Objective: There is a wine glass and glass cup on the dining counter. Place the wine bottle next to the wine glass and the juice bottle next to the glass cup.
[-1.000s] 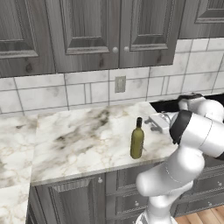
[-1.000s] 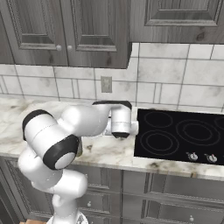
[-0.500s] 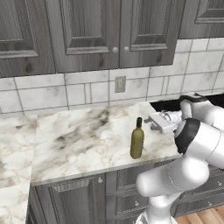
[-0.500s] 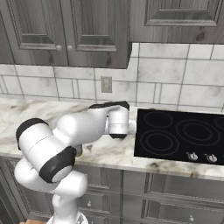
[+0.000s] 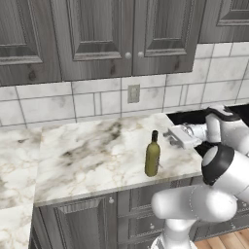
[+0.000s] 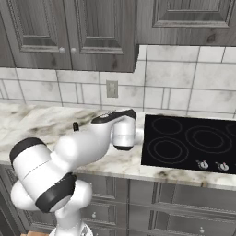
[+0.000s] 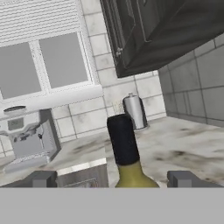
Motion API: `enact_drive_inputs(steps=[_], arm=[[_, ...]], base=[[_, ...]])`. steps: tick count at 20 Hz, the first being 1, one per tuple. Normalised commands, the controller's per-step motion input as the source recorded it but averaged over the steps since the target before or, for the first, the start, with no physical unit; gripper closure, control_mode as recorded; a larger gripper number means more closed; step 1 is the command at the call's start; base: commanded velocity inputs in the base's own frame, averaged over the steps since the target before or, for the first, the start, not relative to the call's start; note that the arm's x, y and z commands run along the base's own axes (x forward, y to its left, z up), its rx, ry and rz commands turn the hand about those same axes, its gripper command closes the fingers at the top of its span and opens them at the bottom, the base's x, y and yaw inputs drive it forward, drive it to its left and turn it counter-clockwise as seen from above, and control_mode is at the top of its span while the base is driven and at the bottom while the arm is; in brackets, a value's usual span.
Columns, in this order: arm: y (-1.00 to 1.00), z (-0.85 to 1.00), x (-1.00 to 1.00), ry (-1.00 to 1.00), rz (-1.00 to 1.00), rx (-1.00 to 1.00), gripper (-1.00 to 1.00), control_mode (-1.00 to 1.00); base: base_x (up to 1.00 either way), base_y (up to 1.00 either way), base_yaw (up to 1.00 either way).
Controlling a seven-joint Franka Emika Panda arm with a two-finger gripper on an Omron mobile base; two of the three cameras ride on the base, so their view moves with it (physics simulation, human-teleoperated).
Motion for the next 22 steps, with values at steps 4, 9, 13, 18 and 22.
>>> enact_drive_inputs(steps=[4,9,13,18,22], arm=[[0.12,0.07,-0.30,0.01,-0.03,0.00,-1.00,-1.00],[0.07,0.10,-0.13,0.01,-0.01,0.00,-1.00,-1.00],[-0.01,0.08,0.09,0.07,-0.03,0.00,-1.00,-1.00],[-0.04,0.07,0.16,0.10,-0.03,0.00,-1.00,-1.00],[0.12,0.00,-0.02,0.08,0.00,0.00,-1.00,-1.00]], base=[[0.00,0.00,0.00],[0.00,0.00,0.00],[0.00,0.00,0.00],[0.00,0.00,0.00],[0.00,0.00,0.00]])
